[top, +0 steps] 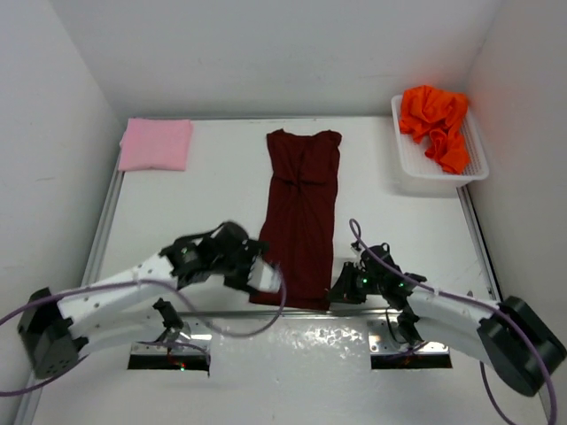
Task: Fold and stack the t-shirts
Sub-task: Rotate the tshirt 90 degrees
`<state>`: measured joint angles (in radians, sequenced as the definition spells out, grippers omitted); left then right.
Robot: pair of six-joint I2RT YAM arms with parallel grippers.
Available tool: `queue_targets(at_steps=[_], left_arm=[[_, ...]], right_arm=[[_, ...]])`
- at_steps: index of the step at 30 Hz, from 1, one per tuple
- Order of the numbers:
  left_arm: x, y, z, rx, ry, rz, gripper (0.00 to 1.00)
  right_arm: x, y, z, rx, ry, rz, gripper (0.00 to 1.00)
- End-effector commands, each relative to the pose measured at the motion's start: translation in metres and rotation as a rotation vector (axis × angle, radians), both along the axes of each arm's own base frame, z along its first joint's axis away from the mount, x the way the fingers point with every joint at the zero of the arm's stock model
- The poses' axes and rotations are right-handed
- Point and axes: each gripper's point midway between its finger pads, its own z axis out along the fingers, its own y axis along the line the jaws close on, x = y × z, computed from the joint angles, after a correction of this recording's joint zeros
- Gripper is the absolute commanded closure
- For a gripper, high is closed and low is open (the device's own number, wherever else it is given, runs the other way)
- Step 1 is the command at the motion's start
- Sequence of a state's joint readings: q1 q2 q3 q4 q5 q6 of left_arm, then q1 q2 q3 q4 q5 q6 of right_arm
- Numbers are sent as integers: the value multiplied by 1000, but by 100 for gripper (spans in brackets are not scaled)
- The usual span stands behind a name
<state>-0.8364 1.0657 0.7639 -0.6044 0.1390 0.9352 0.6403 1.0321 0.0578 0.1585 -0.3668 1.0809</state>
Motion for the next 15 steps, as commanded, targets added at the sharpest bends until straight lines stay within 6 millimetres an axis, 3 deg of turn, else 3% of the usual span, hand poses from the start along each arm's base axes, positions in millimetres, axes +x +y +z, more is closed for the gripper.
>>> queue_targets(at_steps=[1, 2, 3, 4, 5, 8, 11, 15], left_arm=[[-25, 10, -24, 95, -239, -396, 28], [-29, 9, -29, 117, -324, -528, 29], [-35, 6, -30, 90, -370, -596, 33], [-44, 12, -52, 116, -367, -654, 34], [-43, 5, -51, 96, -426, -703, 35], [-44, -1, -69, 96, -392, -712, 35], [-45, -17, -65, 52, -347, -691, 30], [-63, -28, -77, 41, -286, -746, 29]], right_arm=[[-51, -48, -40, -199, 91, 118, 81], [-38, -40, -27, -184, 46, 125, 74], [-36, -40, -23, -188, 38, 136, 69], [-35, -40, -20, -191, 23, 154, 63], [-30, -36, -12, -180, 9, 162, 61], [-31, -32, -4, -163, 4, 198, 59], [-31, -25, 4, -122, -7, 219, 58], [-29, -16, 21, -79, -43, 288, 58]])
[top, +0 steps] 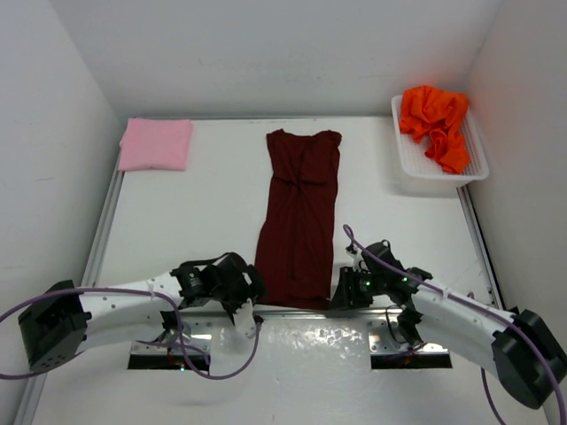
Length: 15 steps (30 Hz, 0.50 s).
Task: Fold and stack the t-shirts
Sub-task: Rotate the tshirt 90 degrees, then grab the bottom of the folded rectangular tshirt with both arms
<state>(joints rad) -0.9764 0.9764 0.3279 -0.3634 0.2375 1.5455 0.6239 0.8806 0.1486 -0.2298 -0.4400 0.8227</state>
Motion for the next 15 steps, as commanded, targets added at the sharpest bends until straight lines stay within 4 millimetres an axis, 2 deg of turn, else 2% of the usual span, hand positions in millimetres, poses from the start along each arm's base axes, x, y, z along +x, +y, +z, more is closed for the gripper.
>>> queue_targets(at_steps=[1, 4, 7, 9, 10, 12, 13, 14, 15], left_arm=[[-8, -35, 19, -111, -6, -89, 29], [-22, -37, 8, -111, 20, -111, 34], [-23, -42, 4, -138, 23, -85, 39], [-22, -42, -1, -127, 32, -72, 40], [-22, -41, -4, -116, 38, -66, 41], [-22, -43, -4, -121, 41, -65, 47], [-23, -44, -4, -121, 43, -70, 57], [-24, -44, -4, -121, 45, -73, 62], [-25, -43, -5, -119, 46, -73, 78]], right_arm=[[0, 8, 21, 38, -37, 100, 58], [9, 17, 40, 81, -90, 131, 60], [23, 15, 43, 51, -140, 82, 65], [29, 13, 36, 29, -126, 14, 65], [28, 9, 26, 5, -108, -7, 65], [27, 9, 15, -1, -56, -50, 63], [22, 7, 6, -7, -33, -63, 62], [27, 12, 6, 21, -29, -96, 61], [25, 13, 2, 44, -27, -103, 60]])
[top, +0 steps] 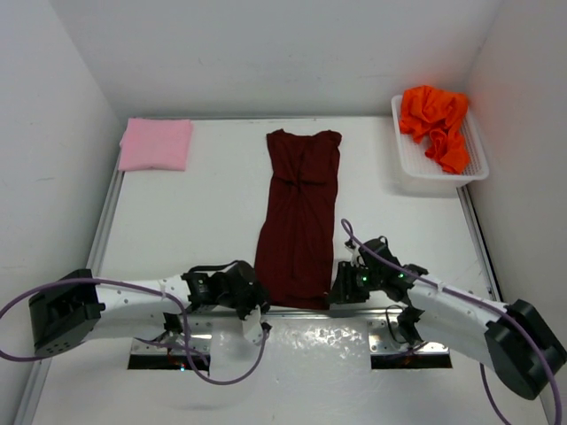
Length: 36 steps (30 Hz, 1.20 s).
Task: Fold and stack the t-shirts
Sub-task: Grab the bottom of the folded rectangular tshirt with both arms, then fold the folded rectangular tshirt in 1/3 of the way
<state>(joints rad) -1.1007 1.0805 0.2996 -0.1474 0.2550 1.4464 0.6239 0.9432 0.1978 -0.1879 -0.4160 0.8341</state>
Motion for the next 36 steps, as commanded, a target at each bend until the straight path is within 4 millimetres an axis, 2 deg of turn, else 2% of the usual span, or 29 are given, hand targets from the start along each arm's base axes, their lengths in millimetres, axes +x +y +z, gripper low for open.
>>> queue_targets(at_steps=[1, 2, 3, 7, 9, 13, 14, 17, 18, 20, 21, 22, 23, 24, 25, 26, 27, 28, 29, 31, 32, 33, 34, 35, 36], left_arm=[[-7, -6, 1, -33, 21, -16, 87], [-6, -8, 3, -44, 20, -9, 97], [-6, -10, 4, -56, 30, 13, 100], [-2, -18, 15, -94, 50, 51, 100], [0, -21, 20, -102, 54, 71, 100], [6, -23, 25, -112, 59, 122, 100], [7, -25, 29, -123, 76, 150, 100], [16, -33, 46, -173, 119, 264, 100], [27, -38, 60, -208, 111, 316, 100], [38, -40, 76, -243, 153, 400, 100], [43, -42, 84, -258, 178, 419, 100], [62, -45, 106, -305, 180, 467, 100], [68, -41, 110, -298, 211, 507, 100], [84, -43, 125, -326, 222, 543, 100], [90, -41, 127, -316, 232, 570, 100], [98, -41, 131, -321, 235, 598, 100], [115, -40, 136, -323, 227, 636, 100], [123, -40, 139, -330, 226, 656, 100], [132, -41, 135, -320, 233, 679, 100], [158, -42, 150, -371, 227, 727, 100], [167, -42, 144, -359, 237, 748, 100], [184, -40, 154, -394, 221, 776, 100], [193, -39, 156, -402, 214, 791, 100], [202, -39, 148, -388, 219, 810, 100], [217, -37, 157, -420, 201, 830, 100]], right_arm=[[6, 4, -9, 43, 14, -86, 60], [5, 3, -12, 35, 27, -94, 60], [3, 2, -15, 30, 33, -94, 60], [6, 15, -12, 100, 30, -92, 61], [5, 17, -15, 110, 54, -111, 68], [9, 22, -12, 137, 56, -125, 90], [10, 23, -10, 149, 57, -137, 100], [22, 22, 0, 156, 6, -152, 100], [31, 20, 8, 133, -13, -168, 100], [45, 17, 20, 105, -70, -160, 100], [65, 18, 40, 129, -126, -187, 100], [69, 14, 44, 113, -128, -191, 100], [83, 16, 63, 134, -168, -201, 100], [93, 9, 68, 128, -170, -227, 100], [101, 6, 70, 107, -186, -216, 100], [119, 4, 87, 115, -227, -233, 100], [125, 4, 90, 107, -237, -216, 100], [133, 4, 88, 99, -219, -212, 100], [151, 3, 103, 116, -245, -230, 100], [176, 4, 113, 121, -262, -234, 100], [189, -6, 115, 109, -270, -264, 100], [202, -9, 124, 107, -295, -275, 100], [210, -13, 124, 106, -293, -289, 100], [222, -19, 121, 105, -293, -311, 100], [229, -20, 121, 112, -296, -314, 100]])
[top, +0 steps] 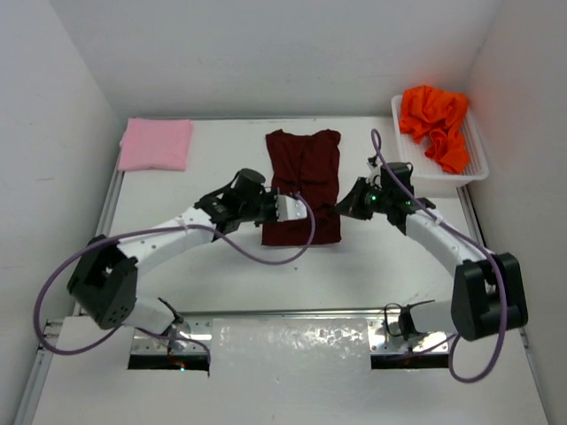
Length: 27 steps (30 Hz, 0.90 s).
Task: Fold and stack the t-shirts
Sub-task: Fold the folded rectangular tshirt in 1/3 of the way
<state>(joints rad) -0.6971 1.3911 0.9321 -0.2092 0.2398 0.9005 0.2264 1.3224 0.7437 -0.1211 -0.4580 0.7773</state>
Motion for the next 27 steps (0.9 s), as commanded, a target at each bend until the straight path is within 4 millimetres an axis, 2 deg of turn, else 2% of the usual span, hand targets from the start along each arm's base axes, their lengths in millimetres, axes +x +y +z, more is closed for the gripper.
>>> queue_targets(at_steps=[1, 2, 3, 4, 5, 7, 8, 9, 11, 13, 17, 18, 23, 27], left_arm=[[47, -2, 22, -80, -30, 84, 100], [48, -3, 12, -67, -11, 86, 100], [63, -1, 18, -79, -22, 110, 100], [70, 0, 15, -78, -11, 128, 100], [82, -1, 9, -70, -2, 141, 100], [99, 1, 9, -84, -21, 173, 100], [106, 1, 0, -81, -13, 185, 100], [114, 0, 4, -90, -22, 188, 100], [121, -2, -7, -79, -9, 185, 100], [131, -2, -5, -89, -29, 197, 100], [150, 6, -18, -87, -17, 240, 100], [157, 4, -13, -109, -41, 245, 100], [175, 7, -19, -123, -66, 266, 100], [179, 3, -26, -132, -49, 261, 100]], right_arm=[[31, -6, 10, 2, -51, 16, 100], [37, -6, 10, 2, -48, 17, 100], [42, -5, 8, -5, -50, 29, 100], [51, -5, 13, -8, -63, 31, 100], [56, -7, 3, -15, -37, 30, 100], [67, -8, 2, -12, -34, 24, 100], [71, -11, -1, -13, -25, 16, 100], [75, -12, -10, -10, -2, 11, 100], [86, -17, -11, -2, -10, -6, 100], [97, -19, -16, -6, -2, -14, 100], [116, -24, -24, -21, 4, -24, 100], [119, -23, -27, -22, 8, -21, 100], [131, -30, -48, -26, 58, -50, 100], [144, -36, -52, -28, 50, -71, 100]])
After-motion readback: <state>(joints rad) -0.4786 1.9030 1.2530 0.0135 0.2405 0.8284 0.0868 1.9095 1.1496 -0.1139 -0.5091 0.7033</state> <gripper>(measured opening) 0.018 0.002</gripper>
